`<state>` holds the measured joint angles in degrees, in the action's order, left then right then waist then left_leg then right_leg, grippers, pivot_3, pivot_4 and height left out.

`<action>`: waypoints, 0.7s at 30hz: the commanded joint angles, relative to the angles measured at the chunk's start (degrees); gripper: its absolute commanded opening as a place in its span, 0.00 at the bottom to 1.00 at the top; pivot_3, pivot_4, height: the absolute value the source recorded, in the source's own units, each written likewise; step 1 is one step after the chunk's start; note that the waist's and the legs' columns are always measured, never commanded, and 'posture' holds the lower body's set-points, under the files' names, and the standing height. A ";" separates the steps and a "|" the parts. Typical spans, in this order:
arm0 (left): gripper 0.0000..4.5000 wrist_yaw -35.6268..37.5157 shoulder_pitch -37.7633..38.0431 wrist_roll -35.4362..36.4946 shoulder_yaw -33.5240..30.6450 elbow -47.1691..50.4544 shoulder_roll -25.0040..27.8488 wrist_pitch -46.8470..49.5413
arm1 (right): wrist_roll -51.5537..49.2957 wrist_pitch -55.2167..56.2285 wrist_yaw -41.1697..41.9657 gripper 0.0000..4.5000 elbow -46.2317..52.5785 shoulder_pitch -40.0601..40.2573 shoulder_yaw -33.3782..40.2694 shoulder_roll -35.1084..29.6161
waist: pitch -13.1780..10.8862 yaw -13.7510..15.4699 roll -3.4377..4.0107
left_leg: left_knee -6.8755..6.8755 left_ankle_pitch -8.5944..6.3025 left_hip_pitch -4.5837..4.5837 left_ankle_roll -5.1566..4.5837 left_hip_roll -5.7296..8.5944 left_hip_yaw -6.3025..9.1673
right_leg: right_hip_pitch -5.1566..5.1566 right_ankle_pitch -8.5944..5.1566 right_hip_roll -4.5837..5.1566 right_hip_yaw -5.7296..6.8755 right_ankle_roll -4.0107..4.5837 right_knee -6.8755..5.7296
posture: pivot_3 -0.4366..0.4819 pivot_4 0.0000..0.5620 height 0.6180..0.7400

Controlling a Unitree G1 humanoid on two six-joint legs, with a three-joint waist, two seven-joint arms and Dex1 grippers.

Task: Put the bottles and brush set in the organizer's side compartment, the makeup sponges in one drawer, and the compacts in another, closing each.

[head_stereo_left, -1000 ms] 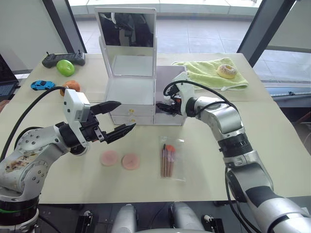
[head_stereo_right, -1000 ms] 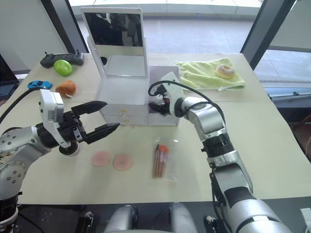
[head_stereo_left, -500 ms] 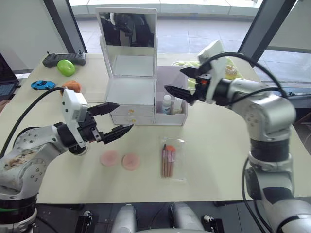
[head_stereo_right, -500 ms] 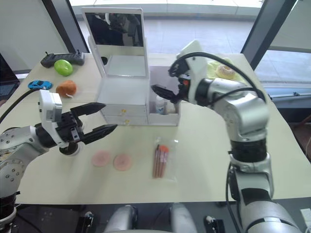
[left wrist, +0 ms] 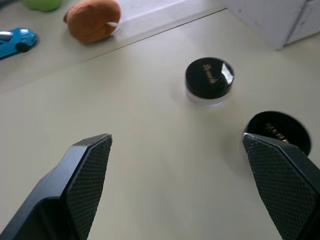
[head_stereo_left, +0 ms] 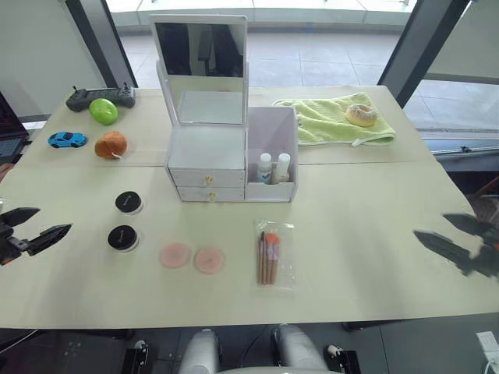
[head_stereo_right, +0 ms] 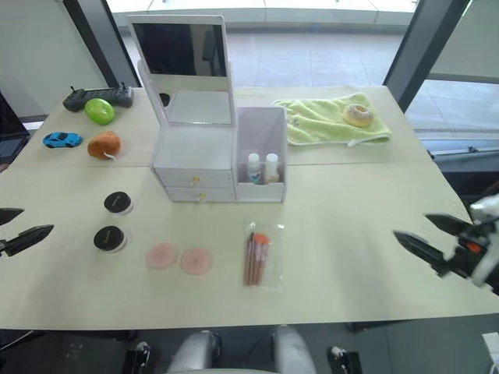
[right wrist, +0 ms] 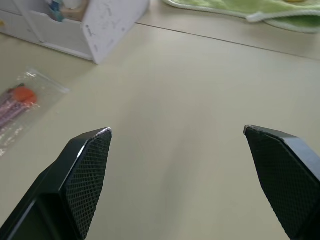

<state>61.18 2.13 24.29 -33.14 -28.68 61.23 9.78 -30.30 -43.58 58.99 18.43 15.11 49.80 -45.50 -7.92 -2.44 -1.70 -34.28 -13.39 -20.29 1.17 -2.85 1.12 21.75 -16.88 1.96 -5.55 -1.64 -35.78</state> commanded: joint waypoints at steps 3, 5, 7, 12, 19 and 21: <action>1.00 -3.54 -4.66 -2.31 -3.03 -13.12 2.39 -6.83 | 1.21 10.18 1.60 1.00 -8.50 5.05 8.62 0.59 | -0.01 0.14 -0.13 | 0.07 0.00 -0.01 0.00 0.01 -0.14 | 0.13 0.01 0.20 0.09 -0.01 -0.03 | 0.48 0.27 1.00; 1.00 -3.64 -6.07 -2.32 -3.09 -15.86 2.54 -7.90 | 1.21 11.94 1.43 1.00 -10.30 5.98 9.31 0.44 | 0.01 0.17 -0.20 | 0.12 0.00 -0.01 0.00 0.01 -0.31 | 0.19 0.03 0.32 0.11 -0.04 -0.05 | 0.48 0.27 1.00; 1.00 -3.05 -7.01 -2.38 -2.63 -17.30 2.56 -8.69 | 1.12 13.24 0.94 1.00 -10.88 6.54 9.02 0.26 | 0.04 0.13 -0.25 | 0.19 0.00 0.01 0.00 -0.01 -0.43 | 0.21 0.05 0.33 0.11 -0.06 -0.09 | 0.48 0.27 1.00; 1.00 -2.32 -8.39 -2.44 -0.88 -15.23 0.48 -8.16 | -0.34 13.07 -1.16 1.00 -8.23 5.99 6.38 0.72 | 0.11 0.06 -0.30 | 0.30 0.00 0.01 0.00 -0.02 -0.54 | 0.23 0.18 0.34 0.08 -0.29 -0.13 | 0.48 0.27 1.00; 1.00 -0.67 -10.86 -1.78 3.40 -7.85 -2.68 -5.35 | -4.90 9.02 -5.41 1.00 0.84 2.62 0.12 0.72 | 0.20 0.04 -0.19 | 0.33 0.00 0.01 0.00 0.00 -0.68 | 0.19 0.28 0.35 0.03 -0.47 -0.14 | 0.48 0.27 1.00; 1.00 0.48 -10.94 -0.85 5.36 -2.33 -4.42 -3.25 | -6.66 7.23 -7.48 1.00 3.96 0.24 -3.35 0.82 | 0.21 0.04 -0.22 | 0.32 0.01 0.00 0.00 0.00 -0.68 | 0.11 0.32 0.34 0.01 -0.53 -0.15 | 0.48 0.27 1.00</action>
<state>60.52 -8.19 21.97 -28.78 -36.14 56.83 5.21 -34.48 -34.99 53.24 18.64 16.68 47.87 -44.56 -7.70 -2.40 -1.92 -33.96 -13.39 -20.29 1.16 -2.84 0.43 21.78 -16.55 2.30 -5.54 -2.19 -35.93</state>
